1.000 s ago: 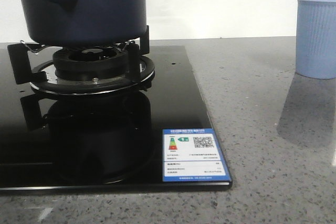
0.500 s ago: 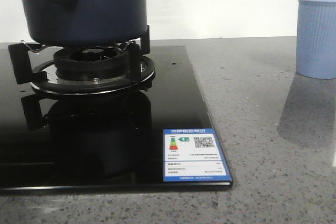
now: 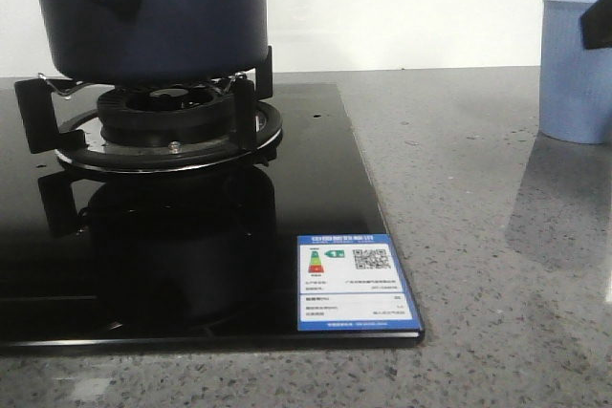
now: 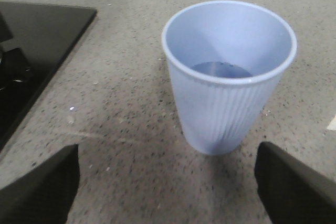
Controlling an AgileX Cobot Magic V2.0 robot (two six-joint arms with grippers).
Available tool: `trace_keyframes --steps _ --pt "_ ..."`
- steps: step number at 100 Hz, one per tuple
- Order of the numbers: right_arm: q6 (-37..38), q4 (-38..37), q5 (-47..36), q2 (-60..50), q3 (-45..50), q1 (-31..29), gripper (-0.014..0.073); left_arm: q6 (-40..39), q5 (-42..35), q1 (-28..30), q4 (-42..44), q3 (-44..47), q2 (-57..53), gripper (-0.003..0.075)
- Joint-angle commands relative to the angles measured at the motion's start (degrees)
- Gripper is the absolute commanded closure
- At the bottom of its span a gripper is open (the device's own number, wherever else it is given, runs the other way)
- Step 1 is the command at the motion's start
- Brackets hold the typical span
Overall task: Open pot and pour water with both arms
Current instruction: 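Grasp the light blue cup with the right gripper and lift it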
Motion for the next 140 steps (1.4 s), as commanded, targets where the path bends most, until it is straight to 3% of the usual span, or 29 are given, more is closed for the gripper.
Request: trace_keyframes --steps 1,21,56,98,106,121,140 --pt "-0.6 1.0 -9.0 3.4 -2.0 0.0 0.0001 0.0 -3.2 -0.2 -1.3 -2.0 -2.1 0.0321" --pt "-0.6 3.0 -15.2 11.0 -2.0 0.0 0.0001 0.0 -10.4 -0.2 -0.9 -2.0 -2.1 0.0321" --pt "-0.6 3.7 -28.0 19.1 -2.0 0.0 0.0001 0.0 -13.7 -0.2 -0.9 -2.0 -2.1 0.0321" --pt "-0.6 3.7 -33.4 23.5 -2.0 -0.1 0.0006 0.0 -17.0 -0.2 -0.9 -2.0 -2.1 0.0321" --pt "-0.6 3.7 -33.5 23.5 -2.0 -0.2 0.0053 0.0 -17.7 -0.2 -0.9 -2.0 -2.1 0.0321" --pt "-0.6 3.7 -33.5 23.5 -2.0 -1.3 0.0223 0.0 -18.6 -0.2 -0.9 -2.0 -2.1 0.0321" --pt "-0.6 3.7 -33.1 23.5 -2.0 -2.0 0.0262 0.0 -19.0 -0.2 -0.9 -2.0 -2.1 0.0321"
